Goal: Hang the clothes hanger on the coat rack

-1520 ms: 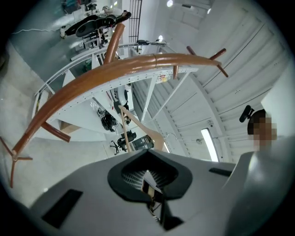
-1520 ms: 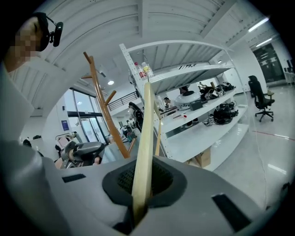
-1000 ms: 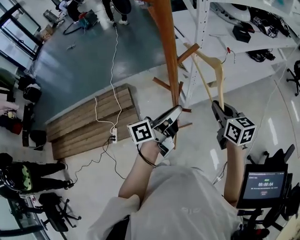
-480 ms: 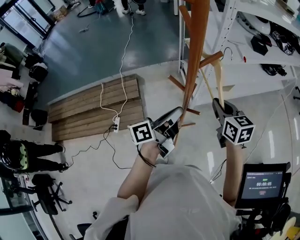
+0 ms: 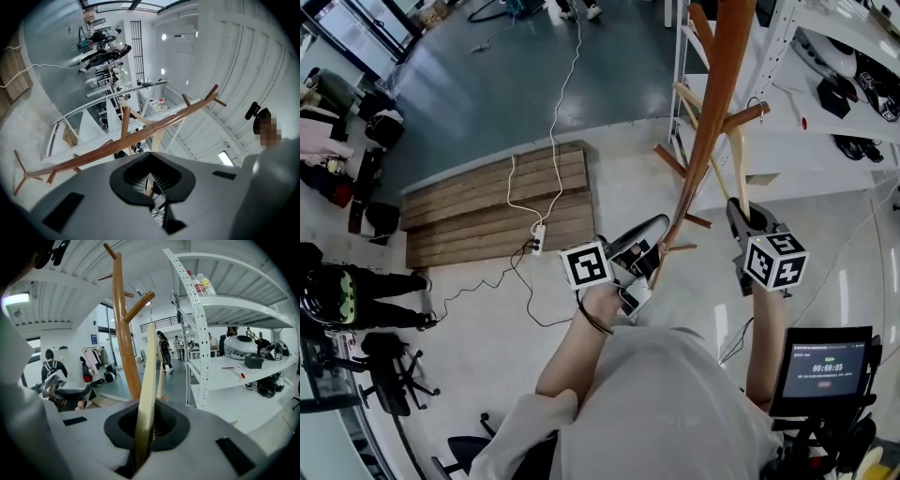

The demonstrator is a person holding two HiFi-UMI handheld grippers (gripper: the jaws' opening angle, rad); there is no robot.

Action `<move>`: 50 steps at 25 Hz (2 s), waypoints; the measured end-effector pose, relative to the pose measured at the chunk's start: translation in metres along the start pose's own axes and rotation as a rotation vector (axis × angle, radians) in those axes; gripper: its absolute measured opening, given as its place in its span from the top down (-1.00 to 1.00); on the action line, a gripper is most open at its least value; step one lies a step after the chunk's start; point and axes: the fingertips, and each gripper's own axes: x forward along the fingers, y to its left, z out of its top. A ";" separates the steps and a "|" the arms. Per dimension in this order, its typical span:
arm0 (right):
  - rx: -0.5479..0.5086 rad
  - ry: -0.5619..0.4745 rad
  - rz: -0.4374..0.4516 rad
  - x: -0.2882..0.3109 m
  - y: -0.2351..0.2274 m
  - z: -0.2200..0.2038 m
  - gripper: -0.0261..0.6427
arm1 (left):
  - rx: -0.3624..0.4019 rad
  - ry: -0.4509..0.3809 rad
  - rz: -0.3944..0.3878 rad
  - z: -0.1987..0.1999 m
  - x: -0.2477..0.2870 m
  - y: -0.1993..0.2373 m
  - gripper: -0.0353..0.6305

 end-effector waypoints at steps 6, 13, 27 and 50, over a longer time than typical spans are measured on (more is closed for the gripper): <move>0.008 0.009 0.013 0.010 0.008 -0.007 0.90 | 0.000 -0.022 0.016 0.003 -0.014 0.005 0.88; -0.008 0.024 0.036 0.021 0.019 -0.018 0.90 | 0.010 -0.046 0.025 0.006 -0.028 0.010 0.88; -0.030 0.040 0.065 0.027 0.030 -0.031 0.90 | -0.010 -0.078 0.054 0.001 -0.040 0.015 0.88; 0.016 -0.017 0.100 0.029 0.023 -0.031 0.87 | -0.004 -0.111 0.053 0.000 -0.045 0.017 0.88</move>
